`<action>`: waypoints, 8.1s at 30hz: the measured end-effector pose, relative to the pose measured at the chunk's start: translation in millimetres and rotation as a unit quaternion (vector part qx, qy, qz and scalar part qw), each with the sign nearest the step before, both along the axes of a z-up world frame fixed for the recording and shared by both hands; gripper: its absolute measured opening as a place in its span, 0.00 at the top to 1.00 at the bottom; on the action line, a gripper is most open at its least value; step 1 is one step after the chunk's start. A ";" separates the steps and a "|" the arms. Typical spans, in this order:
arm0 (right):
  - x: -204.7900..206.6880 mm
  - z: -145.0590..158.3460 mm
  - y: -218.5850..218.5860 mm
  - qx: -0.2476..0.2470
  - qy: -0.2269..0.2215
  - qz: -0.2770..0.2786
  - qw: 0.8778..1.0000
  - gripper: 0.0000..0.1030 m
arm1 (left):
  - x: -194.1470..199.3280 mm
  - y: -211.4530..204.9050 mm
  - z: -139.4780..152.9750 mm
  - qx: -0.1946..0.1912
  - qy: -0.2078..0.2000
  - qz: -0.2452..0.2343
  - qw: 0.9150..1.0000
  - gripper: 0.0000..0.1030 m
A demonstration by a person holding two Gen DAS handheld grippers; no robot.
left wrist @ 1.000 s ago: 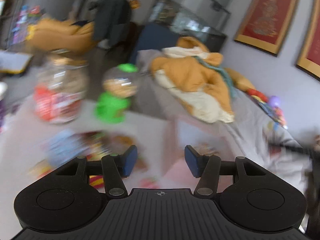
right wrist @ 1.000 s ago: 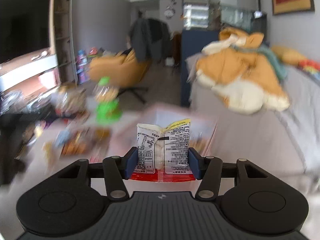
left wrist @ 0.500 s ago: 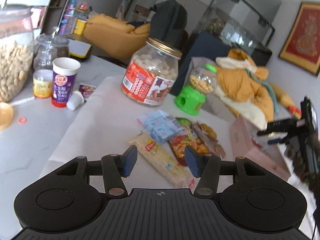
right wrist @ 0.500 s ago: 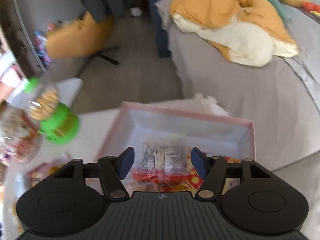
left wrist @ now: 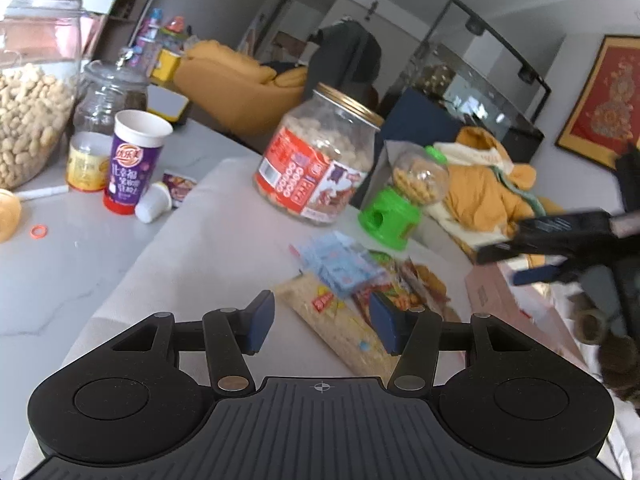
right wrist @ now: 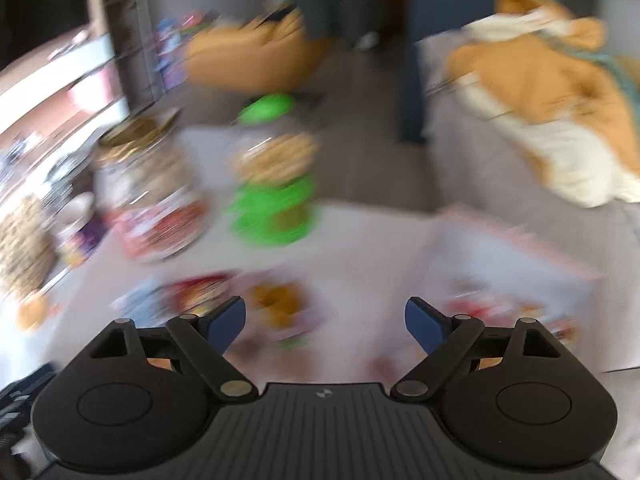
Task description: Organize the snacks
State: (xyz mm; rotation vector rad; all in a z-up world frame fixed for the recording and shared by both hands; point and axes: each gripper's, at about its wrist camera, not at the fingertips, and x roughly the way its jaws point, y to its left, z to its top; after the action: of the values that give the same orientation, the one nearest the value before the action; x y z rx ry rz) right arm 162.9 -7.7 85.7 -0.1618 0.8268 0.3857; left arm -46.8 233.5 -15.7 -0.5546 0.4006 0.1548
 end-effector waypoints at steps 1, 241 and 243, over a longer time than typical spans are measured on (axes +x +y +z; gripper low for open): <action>0.0 -7.1 12.1 0.002 0.013 0.006 1.000 0.15 | -0.1 -2.1 0.6 0.005 0.000 -0.003 1.000 0.44; 22.1 -11.1 -96.5 -0.034 -0.015 -0.117 0.992 0.28 | 9.1 16.0 -1.3 -0.016 0.004 0.059 0.998 0.52; 7.6 -4.5 -68.0 0.001 -0.008 -0.069 0.998 0.26 | 4.0 26.1 -3.8 -0.033 0.003 0.082 0.996 0.52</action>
State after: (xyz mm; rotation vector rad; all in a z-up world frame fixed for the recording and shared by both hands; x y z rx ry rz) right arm 170.5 -75.7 81.2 -0.1058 0.8172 0.2553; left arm -42.8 259.6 -19.4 -0.6531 0.3662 0.3024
